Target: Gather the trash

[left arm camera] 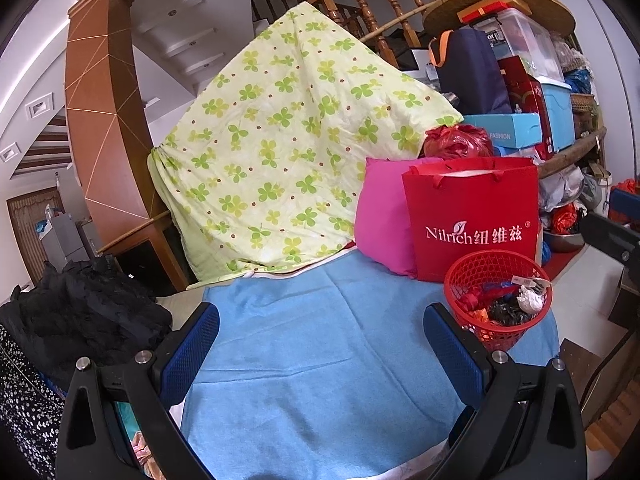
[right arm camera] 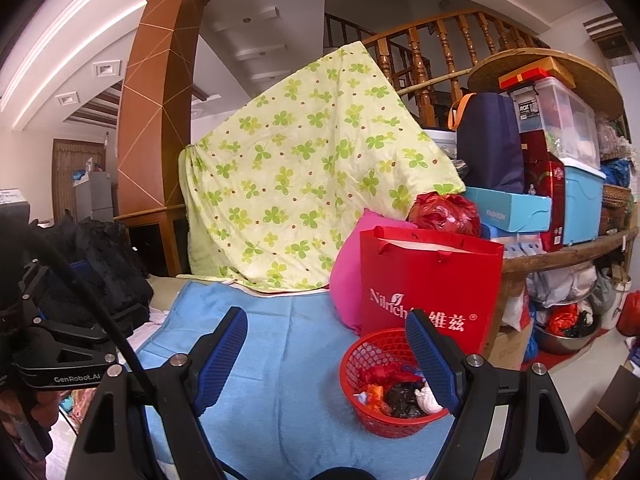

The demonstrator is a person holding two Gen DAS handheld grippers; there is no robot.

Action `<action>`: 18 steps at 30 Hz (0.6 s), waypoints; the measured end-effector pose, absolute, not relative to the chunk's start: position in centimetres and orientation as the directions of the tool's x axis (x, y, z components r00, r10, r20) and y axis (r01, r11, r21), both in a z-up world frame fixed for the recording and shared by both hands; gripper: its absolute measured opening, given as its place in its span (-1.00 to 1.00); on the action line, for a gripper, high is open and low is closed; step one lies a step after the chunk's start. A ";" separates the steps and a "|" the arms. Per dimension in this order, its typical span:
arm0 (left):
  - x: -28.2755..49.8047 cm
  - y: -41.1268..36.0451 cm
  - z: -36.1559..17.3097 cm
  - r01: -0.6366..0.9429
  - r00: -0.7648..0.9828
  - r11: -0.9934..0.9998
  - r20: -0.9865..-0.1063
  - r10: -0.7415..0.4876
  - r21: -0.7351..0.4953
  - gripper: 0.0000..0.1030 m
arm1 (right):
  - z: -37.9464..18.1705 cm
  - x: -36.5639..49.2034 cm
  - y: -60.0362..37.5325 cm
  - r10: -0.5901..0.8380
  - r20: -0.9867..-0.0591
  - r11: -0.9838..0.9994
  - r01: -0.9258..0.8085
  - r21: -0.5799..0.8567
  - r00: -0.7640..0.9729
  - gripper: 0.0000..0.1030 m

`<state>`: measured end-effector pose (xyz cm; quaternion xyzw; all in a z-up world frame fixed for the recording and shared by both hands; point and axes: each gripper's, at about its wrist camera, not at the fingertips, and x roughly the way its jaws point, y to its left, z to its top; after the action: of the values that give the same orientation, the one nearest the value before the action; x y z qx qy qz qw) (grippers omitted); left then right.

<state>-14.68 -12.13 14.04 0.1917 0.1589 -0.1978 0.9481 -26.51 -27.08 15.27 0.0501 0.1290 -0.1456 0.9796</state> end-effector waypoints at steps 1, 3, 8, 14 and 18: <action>-14.6 -12.3 13.9 0.437 0.870 0.847 -0.379 -0.314 0.304 0.97 | 15.3 -26.6 -27.2 -0.277 -0.267 0.951 0.303 0.058 0.923 0.63; -14.9 -12.7 13.6 0.439 0.870 0.844 -0.381 -0.313 0.309 0.97 | 15.3 -27.0 -27.5 -0.285 -0.265 0.948 0.311 0.061 0.921 0.63; -15.6 -14.1 13.7 0.456 0.864 0.830 -0.384 -0.325 0.322 0.97 | 15.3 -27.9 -28.8 -0.305 -0.264 0.938 0.336 0.079 0.915 0.63; -15.9 -17.5 12.7 0.511 0.836 0.786 -0.415 -0.359 0.349 0.97 | 14.7 -29.0 -30.6 -0.330 -0.292 0.929 0.364 0.068 0.898 0.63; -15.9 -19.9 11.8 0.539 0.819 0.760 -0.437 -0.372 0.363 0.97 | 13.9 -29.3 -32.3 -0.350 -0.325 0.918 0.391 0.068 0.878 0.63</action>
<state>-15.86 -19.88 11.83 0.2427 0.1717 -0.2471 0.9223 -29.33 -32.27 13.87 0.0659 0.1552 -0.1915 0.9669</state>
